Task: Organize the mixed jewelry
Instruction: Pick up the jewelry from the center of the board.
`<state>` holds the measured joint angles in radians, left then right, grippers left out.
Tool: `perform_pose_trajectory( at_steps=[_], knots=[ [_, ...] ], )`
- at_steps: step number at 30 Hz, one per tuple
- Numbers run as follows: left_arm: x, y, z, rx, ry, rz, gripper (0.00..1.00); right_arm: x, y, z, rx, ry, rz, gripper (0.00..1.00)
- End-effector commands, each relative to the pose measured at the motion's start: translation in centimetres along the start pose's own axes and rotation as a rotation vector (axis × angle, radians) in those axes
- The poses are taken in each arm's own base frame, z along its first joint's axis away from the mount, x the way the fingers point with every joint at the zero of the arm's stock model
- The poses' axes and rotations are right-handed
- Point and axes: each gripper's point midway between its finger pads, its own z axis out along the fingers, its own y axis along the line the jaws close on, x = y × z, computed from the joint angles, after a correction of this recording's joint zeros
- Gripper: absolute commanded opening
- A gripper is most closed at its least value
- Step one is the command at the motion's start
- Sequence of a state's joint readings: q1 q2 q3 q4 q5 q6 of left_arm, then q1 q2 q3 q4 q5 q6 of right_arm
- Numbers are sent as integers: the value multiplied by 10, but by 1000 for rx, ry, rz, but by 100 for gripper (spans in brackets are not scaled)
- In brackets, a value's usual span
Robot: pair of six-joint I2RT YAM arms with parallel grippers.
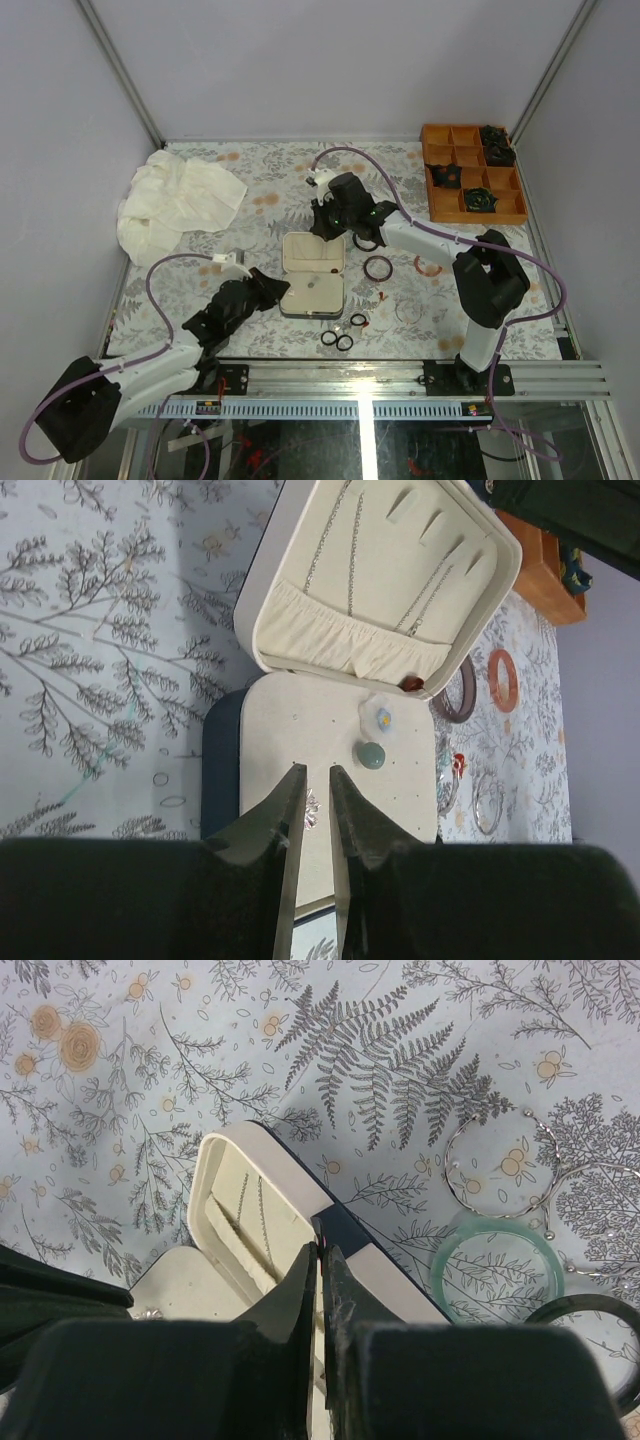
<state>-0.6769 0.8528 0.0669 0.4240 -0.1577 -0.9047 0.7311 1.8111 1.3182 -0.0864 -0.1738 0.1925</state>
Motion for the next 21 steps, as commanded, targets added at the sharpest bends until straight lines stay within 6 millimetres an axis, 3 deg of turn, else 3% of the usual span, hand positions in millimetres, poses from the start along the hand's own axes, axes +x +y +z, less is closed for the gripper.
perform_pose_trajectory(
  at_steps=[1,9,21],
  knots=[
    [1,-4,-7,-25,14,-15,14,0,11,-8,-29,-5,10,2],
    [0,-10,-20,-34,33,1,14,2,12,-5,-40,-1,17,1],
    [17,-19,-35,-31,121,16,9,-13,16,-14,-47,-29,8,2]
  ],
)
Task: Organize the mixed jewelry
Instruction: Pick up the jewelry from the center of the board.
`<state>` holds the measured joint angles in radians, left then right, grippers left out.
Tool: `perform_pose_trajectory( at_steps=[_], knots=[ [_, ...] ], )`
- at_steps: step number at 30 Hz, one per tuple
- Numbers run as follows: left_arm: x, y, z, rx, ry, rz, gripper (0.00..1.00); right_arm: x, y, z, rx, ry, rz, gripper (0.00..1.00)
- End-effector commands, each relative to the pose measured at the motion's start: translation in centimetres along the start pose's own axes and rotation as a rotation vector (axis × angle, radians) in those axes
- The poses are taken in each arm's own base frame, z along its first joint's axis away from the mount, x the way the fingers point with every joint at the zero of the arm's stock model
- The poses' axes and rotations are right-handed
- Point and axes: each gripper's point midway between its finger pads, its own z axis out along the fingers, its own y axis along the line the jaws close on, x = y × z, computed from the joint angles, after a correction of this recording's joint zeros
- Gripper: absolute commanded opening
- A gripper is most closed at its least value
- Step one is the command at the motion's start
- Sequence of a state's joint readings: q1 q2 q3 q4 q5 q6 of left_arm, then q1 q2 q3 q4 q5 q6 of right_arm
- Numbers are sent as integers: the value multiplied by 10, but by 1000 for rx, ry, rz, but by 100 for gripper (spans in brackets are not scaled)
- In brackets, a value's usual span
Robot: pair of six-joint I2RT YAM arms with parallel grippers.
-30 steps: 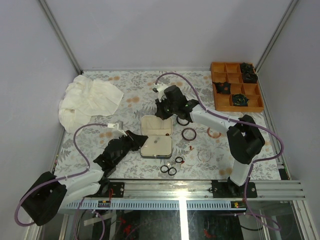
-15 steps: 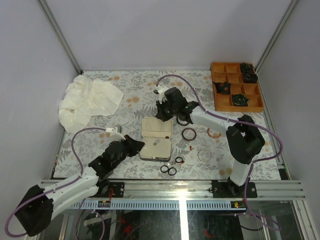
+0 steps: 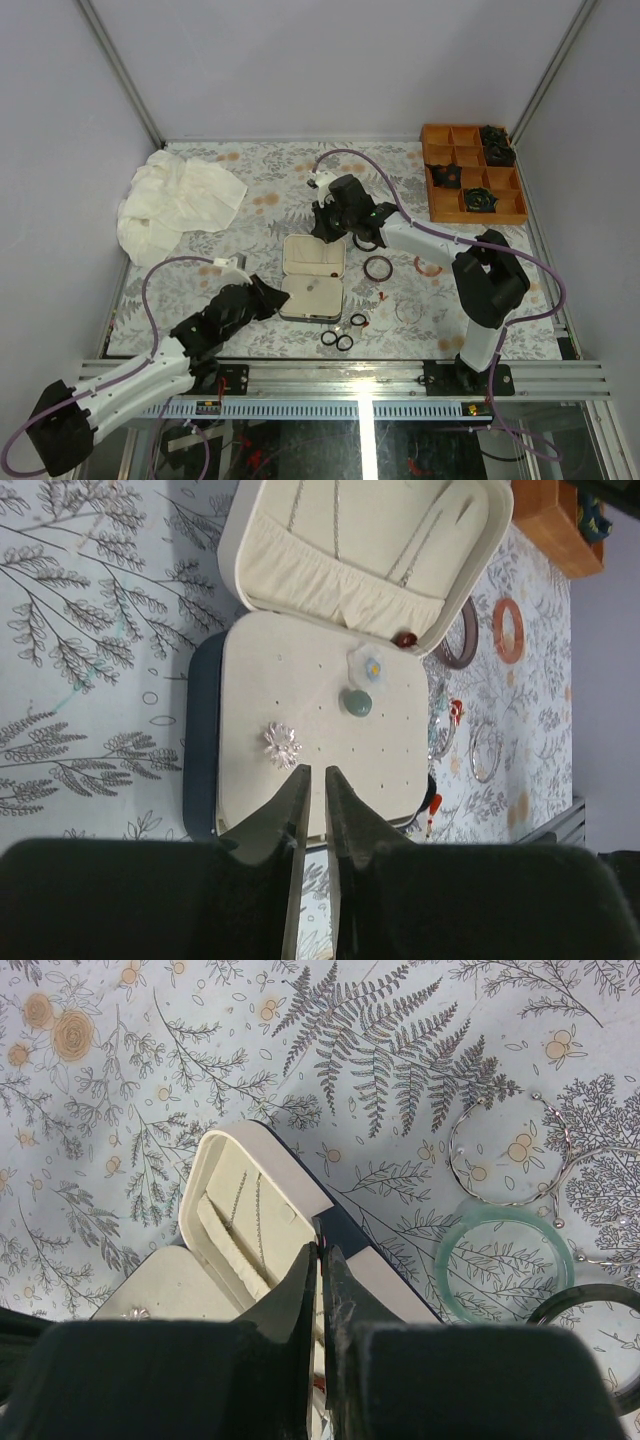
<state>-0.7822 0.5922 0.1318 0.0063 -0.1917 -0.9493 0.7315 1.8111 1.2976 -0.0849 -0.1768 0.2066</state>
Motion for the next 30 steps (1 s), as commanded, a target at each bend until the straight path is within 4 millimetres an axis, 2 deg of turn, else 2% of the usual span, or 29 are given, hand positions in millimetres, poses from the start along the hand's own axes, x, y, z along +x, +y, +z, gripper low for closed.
perform_pose_trajectory(
  at_steps=[1,10,18,26,28,30],
  knots=[
    [3,-12,-5,-1,31,9,9,-23,17,-17,-47,-50,-10,2],
    [22,-8,-5,-50,74,45,6,-23,19,-21,-51,-55,-6,2],
    [30,7,5,-152,84,101,6,-22,20,-23,-55,-53,-1,4],
    [35,10,7,-167,96,108,5,-20,16,-39,-23,-58,-7,41],
    [37,11,7,-168,98,107,5,-18,12,-43,2,-55,-5,46],
    [37,12,7,-171,99,107,5,-27,12,-60,24,-87,-9,48]
  ],
)
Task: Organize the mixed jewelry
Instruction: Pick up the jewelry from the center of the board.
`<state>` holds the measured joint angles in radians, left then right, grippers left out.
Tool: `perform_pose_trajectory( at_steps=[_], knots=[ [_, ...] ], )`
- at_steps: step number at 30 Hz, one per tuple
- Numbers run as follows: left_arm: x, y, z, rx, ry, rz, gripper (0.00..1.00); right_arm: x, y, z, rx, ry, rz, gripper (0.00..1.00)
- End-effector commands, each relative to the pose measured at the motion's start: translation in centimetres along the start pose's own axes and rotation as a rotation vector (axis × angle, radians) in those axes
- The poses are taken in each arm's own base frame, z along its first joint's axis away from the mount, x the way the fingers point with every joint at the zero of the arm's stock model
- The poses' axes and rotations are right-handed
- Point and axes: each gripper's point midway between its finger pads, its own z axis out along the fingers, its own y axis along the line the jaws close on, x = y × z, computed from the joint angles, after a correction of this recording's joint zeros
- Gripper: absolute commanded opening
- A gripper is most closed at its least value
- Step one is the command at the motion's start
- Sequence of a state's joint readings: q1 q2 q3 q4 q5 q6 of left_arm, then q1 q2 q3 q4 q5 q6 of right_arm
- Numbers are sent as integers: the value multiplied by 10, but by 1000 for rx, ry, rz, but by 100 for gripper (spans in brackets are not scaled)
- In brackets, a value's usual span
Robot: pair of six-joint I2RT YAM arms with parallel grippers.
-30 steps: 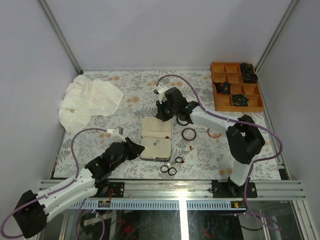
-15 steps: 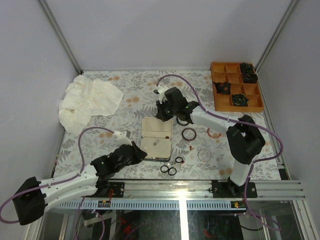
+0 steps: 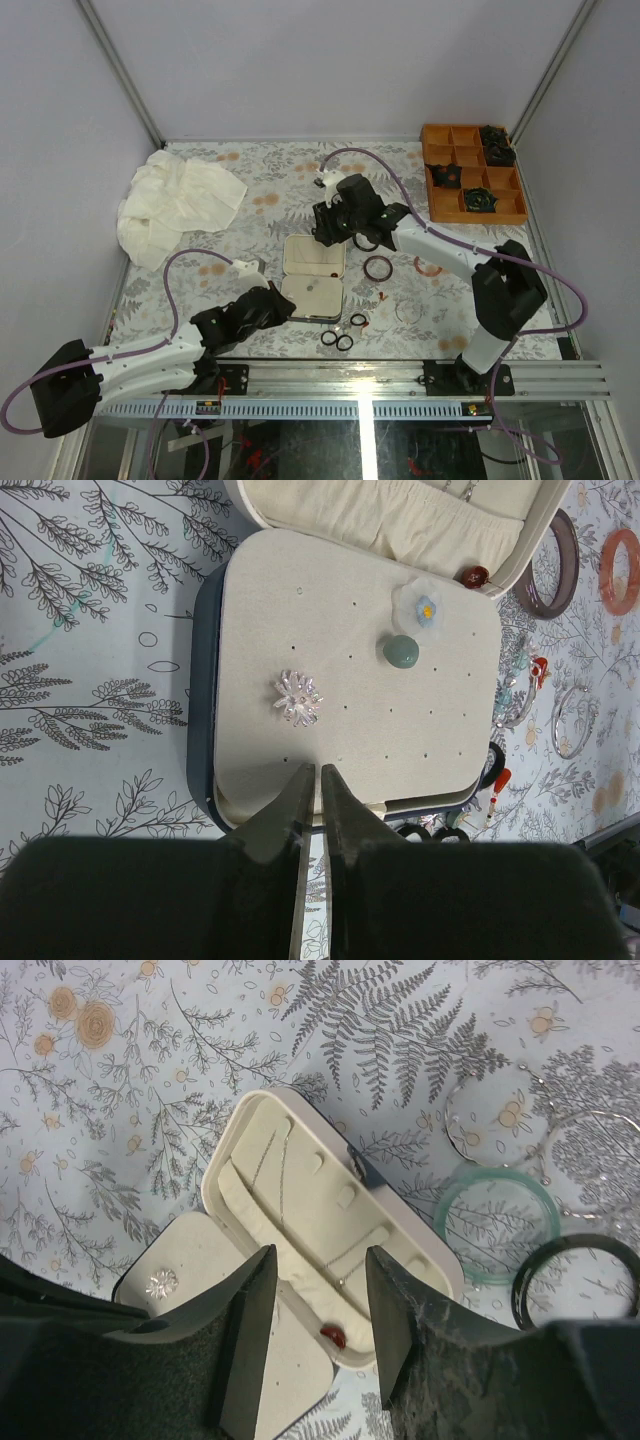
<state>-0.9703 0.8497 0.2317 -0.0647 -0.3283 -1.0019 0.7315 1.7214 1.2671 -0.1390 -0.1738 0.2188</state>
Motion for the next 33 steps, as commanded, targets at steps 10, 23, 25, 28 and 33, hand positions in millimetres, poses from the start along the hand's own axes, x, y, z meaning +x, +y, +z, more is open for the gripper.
perform_pose_trajectory(
  at_steps=[10,23,25,28,33],
  knots=[
    [-5,-4,-1,5,-32,12,5,41,2,-94,78,34,56,43],
    [-13,-15,-5,23,-42,33,5,154,62,-111,-26,169,52,31],
    [-14,-16,-6,24,-44,36,5,157,70,-107,-40,176,39,31],
    [-13,-15,-5,18,-43,39,5,162,78,-98,-32,193,5,30],
    [-10,-14,-5,15,-32,40,5,167,87,-82,3,214,-49,30]
  ],
)
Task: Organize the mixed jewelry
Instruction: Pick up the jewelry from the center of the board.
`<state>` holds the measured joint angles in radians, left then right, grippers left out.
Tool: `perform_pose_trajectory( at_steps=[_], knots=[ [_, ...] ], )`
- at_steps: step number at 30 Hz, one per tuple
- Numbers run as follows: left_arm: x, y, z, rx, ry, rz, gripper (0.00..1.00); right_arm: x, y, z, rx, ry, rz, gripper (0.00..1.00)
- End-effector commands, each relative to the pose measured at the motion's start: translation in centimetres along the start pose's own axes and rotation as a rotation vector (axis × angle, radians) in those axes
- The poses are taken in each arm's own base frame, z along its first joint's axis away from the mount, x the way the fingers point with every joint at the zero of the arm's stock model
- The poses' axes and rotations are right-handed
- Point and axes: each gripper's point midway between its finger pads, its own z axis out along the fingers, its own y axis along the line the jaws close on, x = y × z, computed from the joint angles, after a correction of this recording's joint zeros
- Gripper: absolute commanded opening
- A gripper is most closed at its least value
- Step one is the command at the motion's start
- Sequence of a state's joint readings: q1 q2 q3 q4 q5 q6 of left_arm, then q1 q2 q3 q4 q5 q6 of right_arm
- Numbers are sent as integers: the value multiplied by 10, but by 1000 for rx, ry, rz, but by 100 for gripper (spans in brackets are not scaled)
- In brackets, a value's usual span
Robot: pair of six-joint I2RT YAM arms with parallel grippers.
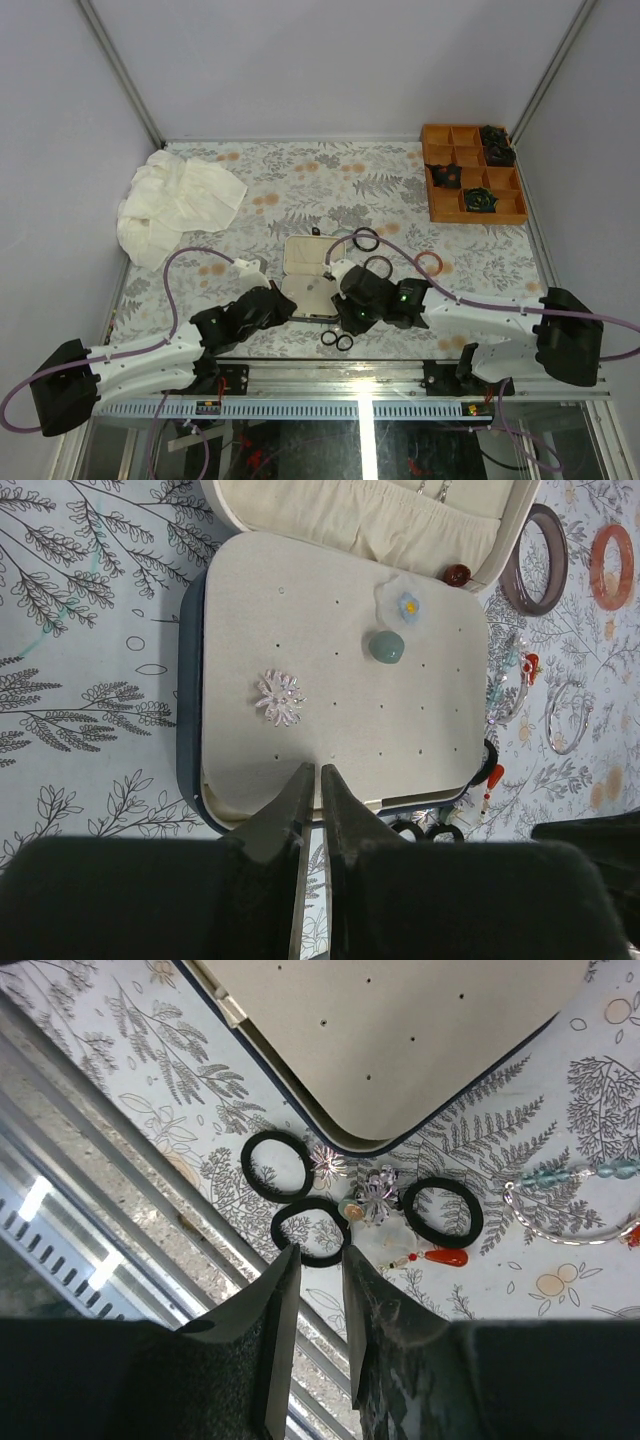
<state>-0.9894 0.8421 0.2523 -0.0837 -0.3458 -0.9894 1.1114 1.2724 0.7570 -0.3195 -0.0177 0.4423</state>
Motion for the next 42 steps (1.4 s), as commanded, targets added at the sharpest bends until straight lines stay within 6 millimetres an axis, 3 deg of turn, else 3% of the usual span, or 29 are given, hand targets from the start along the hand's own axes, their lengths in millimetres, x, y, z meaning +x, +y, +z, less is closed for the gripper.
perform_pose_trajectory(
  at_steps=[1,16,27,42],
  knots=[
    [-8,-7,-2,5,-24,20,5,-27,11,9,42,-68,-24,30],
    [-7,-4,-3,9,-28,15,5,-28,13,33,219,-9,-125,35],
    [-7,-3,-5,15,-31,13,5,-12,11,44,284,71,-158,32],
    [-7,-3,-6,22,-33,10,5,-10,10,54,299,87,-166,27]
  ],
)
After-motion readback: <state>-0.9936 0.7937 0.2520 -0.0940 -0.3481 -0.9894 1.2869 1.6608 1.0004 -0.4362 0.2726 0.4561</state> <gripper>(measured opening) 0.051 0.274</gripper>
